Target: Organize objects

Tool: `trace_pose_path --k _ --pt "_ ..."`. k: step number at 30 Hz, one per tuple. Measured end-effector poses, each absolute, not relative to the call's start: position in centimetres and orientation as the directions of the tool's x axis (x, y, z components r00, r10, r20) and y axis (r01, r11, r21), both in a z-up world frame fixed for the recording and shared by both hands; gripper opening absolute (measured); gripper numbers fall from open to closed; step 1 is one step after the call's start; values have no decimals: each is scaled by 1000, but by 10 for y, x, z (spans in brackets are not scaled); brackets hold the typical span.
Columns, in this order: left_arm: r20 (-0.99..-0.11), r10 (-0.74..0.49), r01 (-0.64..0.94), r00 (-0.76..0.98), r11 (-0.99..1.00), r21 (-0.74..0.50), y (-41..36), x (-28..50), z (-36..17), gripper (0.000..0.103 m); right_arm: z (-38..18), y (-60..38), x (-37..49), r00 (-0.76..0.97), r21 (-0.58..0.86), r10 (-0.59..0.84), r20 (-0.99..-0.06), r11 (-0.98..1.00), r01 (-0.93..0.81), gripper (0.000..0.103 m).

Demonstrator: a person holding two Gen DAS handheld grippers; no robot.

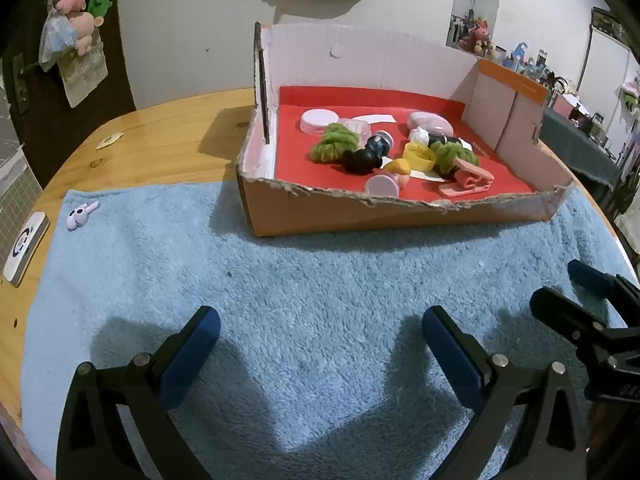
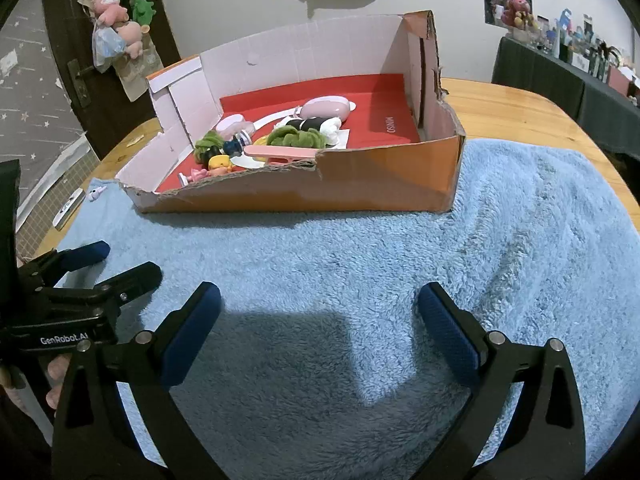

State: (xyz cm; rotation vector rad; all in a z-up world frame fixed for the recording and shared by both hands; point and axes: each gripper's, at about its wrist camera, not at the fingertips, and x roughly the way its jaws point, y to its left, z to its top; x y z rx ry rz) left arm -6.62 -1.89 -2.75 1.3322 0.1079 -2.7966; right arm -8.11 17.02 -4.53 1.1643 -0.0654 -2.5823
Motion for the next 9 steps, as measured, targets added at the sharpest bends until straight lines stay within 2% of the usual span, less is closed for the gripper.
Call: trace_pose_path --k 9 --pt "-779 -10 70 -627 -997 -44 -19 -68 -28 103 -46 171 -82 -624 165 -294 -724 -952 257 102"
